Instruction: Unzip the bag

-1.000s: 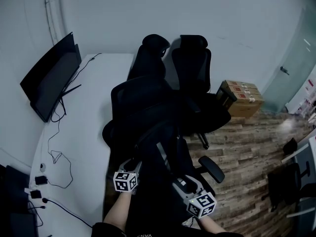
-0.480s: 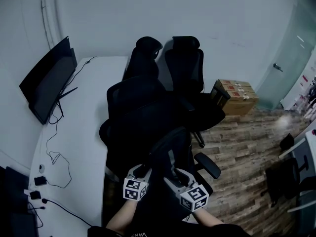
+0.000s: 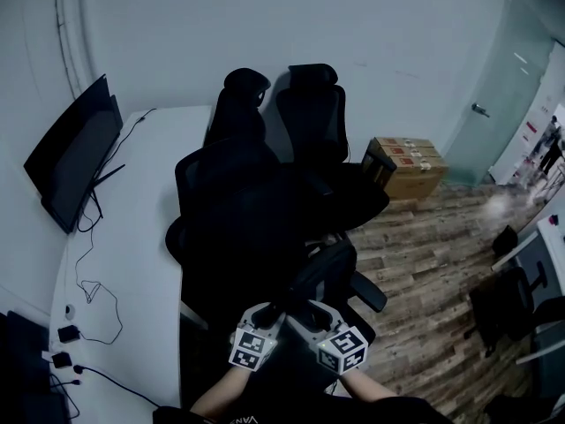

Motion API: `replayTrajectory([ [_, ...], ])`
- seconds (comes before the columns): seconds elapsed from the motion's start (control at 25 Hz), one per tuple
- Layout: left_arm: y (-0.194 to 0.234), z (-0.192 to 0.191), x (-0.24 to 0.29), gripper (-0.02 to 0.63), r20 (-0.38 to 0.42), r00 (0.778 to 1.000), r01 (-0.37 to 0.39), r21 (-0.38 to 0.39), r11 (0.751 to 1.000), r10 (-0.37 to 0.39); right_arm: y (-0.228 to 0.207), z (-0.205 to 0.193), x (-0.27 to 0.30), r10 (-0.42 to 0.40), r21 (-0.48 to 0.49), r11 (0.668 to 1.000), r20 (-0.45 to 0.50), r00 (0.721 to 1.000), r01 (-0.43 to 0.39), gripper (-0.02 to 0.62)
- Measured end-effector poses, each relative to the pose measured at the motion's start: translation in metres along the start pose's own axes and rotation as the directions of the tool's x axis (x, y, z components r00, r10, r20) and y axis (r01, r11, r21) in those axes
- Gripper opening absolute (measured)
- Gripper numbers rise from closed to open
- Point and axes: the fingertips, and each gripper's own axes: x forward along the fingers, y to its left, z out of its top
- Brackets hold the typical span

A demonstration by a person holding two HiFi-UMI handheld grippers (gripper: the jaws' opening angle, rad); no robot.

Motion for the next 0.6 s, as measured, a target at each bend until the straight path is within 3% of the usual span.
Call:
replayTrajectory([
  [0.28,-0.037,0.001,0.014,0.14,-0.044,0.996,0.081,0.104,0.991,-0.077,-0.02,-0.011,-0.016,-0.077,0.046,0.996,0.002,0.997,0.076,0.219],
  [0.52,-0.055,0.003,0.015,0.138,-0.074,0.994,0.089,0.145,0.986,-0.079,-0.03,-0.017,-0.028,-0.156,-0.009,0.988,-0.006,0.988,0.156,0.216],
  [0.6,-0.059,0.002,0.014,0.138,-0.081,0.994,0.088,0.144,0.986,-0.077,-0.033,-0.017,-0.03,-0.175,-0.022,0.984,-0.011,0.985,0.175,0.161],
])
